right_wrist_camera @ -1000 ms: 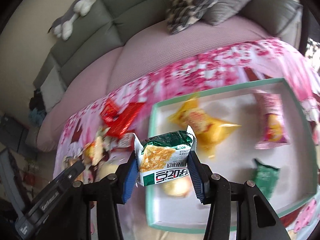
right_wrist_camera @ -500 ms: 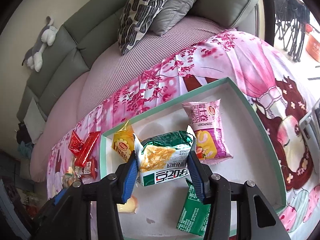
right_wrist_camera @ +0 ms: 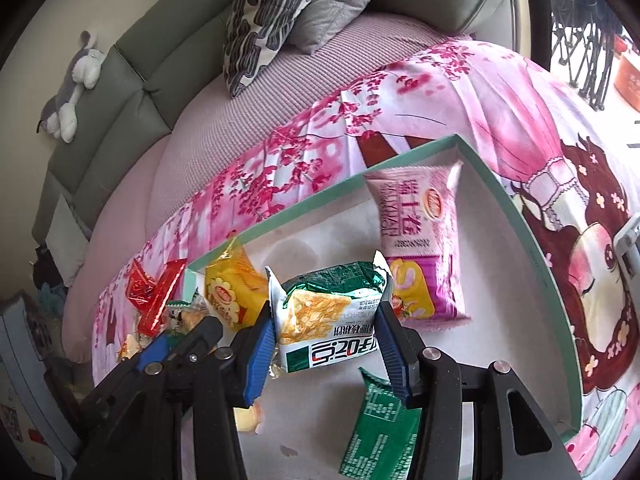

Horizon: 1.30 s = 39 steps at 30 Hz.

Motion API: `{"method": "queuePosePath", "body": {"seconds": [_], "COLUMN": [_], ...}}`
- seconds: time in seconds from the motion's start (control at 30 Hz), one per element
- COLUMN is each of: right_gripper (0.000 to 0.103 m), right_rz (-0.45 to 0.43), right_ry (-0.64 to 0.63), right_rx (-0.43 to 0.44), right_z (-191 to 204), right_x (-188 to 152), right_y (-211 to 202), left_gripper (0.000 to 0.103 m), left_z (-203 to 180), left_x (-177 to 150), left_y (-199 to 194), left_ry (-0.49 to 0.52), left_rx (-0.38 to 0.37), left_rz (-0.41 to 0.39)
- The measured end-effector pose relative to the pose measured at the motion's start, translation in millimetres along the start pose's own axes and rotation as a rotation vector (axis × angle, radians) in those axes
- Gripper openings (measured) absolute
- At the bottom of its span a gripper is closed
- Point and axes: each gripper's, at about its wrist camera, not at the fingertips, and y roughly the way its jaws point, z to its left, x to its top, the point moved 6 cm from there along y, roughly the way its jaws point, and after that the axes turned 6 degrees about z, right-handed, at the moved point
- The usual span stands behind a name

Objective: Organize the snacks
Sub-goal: 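Lift the cookie pack and biscuit box and carry both over the tray, then open the left tool over the tray while the right tool opens to drop the box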

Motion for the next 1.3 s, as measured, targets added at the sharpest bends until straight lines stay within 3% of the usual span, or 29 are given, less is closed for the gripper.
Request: {"method": "queuePosePath", "body": {"seconds": [0.23, 0.67, 0.8, 0.97, 1.3], "right_gripper": [0.052, 0.053, 0.054, 0.069, 0.081], "right_rz": [-0.014, 0.006, 0.010, 0.003, -0.021], "right_ry": [0.019, 0.005, 0.000, -0.018, -0.065], "right_rx": [-0.041, -0.092, -0.099, -0.097, -0.097], "right_z": [-10.2, -12.1, -11.8, -7.5, 2.7], "right_x": [1.6, 0.6, 0.3, 0.5, 0.9], "right_y": [-4.5, -1.2, -1.3, -4.6, -11.2], "left_gripper": [0.051, 0.057, 0.072, 0.073, 0.088], "left_z": [6.1, 2.1, 8.7, 22.5, 56.2], "left_x": [-2.0, -0.3, -0.9, -1.3, -3.8], "left_y": [8.1, -7.4, -12.8, -20.0, -29.1], "left_ry": [-0.022, -0.010, -0.037, -0.099, -0.259], "left_rx": [0.012, 0.027, 0.069, 0.105, 0.128], "left_rz": [0.031, 0.016, 0.037, 0.054, 0.047]}}
